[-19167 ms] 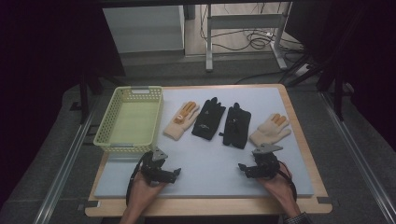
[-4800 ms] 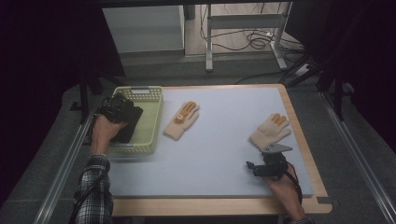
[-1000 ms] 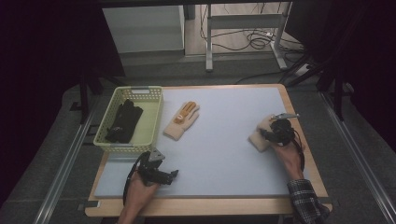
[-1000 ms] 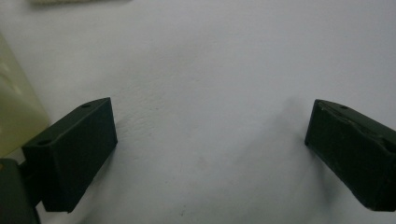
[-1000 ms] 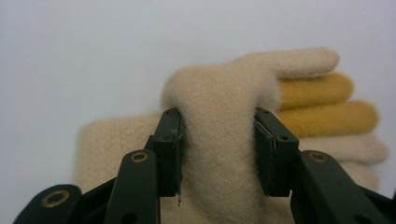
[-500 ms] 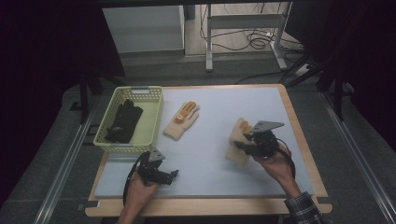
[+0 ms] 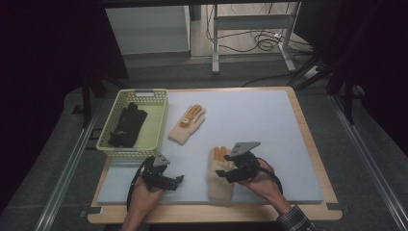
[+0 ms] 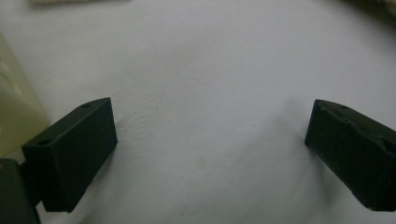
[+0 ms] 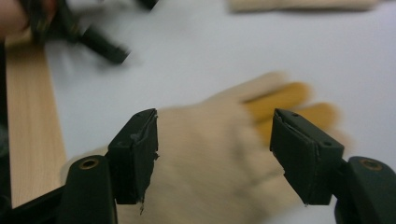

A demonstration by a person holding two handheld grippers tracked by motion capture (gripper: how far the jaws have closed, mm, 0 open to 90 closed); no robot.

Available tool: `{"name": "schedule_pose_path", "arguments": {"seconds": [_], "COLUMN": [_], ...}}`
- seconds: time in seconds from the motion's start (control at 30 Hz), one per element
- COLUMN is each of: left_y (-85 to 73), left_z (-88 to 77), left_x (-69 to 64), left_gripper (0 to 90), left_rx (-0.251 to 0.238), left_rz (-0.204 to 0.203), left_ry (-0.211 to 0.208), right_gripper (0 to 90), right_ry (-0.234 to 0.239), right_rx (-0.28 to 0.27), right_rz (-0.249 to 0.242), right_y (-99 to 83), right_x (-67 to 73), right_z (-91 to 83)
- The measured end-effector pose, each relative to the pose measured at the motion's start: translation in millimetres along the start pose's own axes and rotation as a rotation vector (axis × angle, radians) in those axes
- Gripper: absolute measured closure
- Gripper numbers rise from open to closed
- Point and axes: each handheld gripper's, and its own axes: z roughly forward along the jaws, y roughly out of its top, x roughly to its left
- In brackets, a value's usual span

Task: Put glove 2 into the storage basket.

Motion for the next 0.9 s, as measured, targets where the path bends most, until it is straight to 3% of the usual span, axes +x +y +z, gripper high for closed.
{"name": "schedule_pose_path", "arguments": {"seconds": [0.03, 0.13, 0.17, 0.43, 0.67, 0.9], "left_y": [0.0, 0.1, 0.1, 0.0, 0.0, 0.1], "left_z": [0.0, -0.1, -0.1, -0.1, -0.1, -0.1], "left_x": [0.0, 0.2, 0.2, 0.3, 0.2, 0.2], "left_gripper": [2.3, 2.3, 2.3, 2.3, 2.4, 2.4], "left_rx": [0.0, 0.003, 0.003, 0.002, 0.003, 0.003], "left_rz": [0.0, 0.003, 0.003, 0.003, 0.003, 0.003], "left_ry": [0.0, -0.001, -0.001, -0.001, -0.001, -0.001], "right_gripper": [34.7, 59.1, 67.4, 70.2, 69.6, 59.4], "right_ry": [-0.022, -0.123, -0.146, -0.17, -0.159, -0.166], "right_rx": [-0.019, 0.004, 0.018, 0.059, 0.049, 0.008], "right_rz": [0.03, 0.104, 0.142, 0.155, 0.125, 0.123], "right_y": [-1.2, -12.7, -24.1, -38.2, -29.4, -8.9], "right_x": [-6.3, -22.8, -30.3, -36.5, -33.7, -45.0], "right_z": [-6.6, -19.8, -19.4, 6.6, 19.0, 15.2]}}
